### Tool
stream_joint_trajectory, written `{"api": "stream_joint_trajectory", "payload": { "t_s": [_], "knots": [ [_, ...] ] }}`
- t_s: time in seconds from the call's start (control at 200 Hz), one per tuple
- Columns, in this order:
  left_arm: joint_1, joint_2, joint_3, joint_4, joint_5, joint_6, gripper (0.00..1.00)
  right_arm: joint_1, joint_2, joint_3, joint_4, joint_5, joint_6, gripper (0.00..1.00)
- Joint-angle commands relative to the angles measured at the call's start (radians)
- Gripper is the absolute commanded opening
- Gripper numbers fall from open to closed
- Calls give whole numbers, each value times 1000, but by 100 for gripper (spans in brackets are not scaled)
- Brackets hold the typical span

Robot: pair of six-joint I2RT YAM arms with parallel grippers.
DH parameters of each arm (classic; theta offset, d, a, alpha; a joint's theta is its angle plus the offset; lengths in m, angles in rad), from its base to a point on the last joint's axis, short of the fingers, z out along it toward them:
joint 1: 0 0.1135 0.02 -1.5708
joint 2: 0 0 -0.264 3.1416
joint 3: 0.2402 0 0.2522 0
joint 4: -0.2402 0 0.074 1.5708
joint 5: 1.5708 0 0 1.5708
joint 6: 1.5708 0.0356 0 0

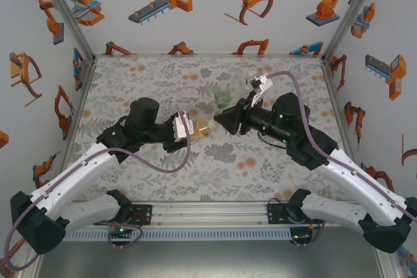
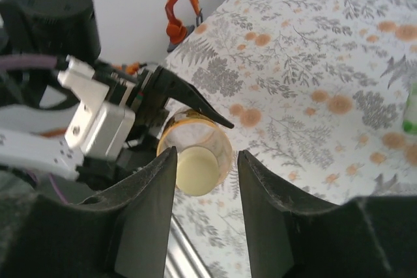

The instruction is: Screw on the bottle caps

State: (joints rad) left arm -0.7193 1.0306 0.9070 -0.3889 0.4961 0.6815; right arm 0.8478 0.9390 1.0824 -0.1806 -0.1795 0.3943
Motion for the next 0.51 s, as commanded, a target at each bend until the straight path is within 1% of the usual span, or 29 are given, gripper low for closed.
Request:
{"api": "stream_joint_trajectory", "payload": {
  "t_s": [0.0, 0.125, 0.315, 0.375, 0.501],
  "knots": [
    [-3, -19, 8, -10, 123, 34, 0, 6, -36, 20, -14, -152, -270, 43],
    [-2, -12, 15, -26, 164, 43, 0, 6, -62, -2, -16, -259, -433, 45],
    [-2, -6, 22, -52, 227, 61, 0, 7, -74, 12, -101, -425, -672, 50],
    [-2, 0, 26, -62, 250, 68, 0, 7, -71, 18, -124, -451, -727, 52],
    [-2, 11, 36, -83, 277, 78, 0, 6, -48, 43, -176, -465, -789, 54]
  ]
}}
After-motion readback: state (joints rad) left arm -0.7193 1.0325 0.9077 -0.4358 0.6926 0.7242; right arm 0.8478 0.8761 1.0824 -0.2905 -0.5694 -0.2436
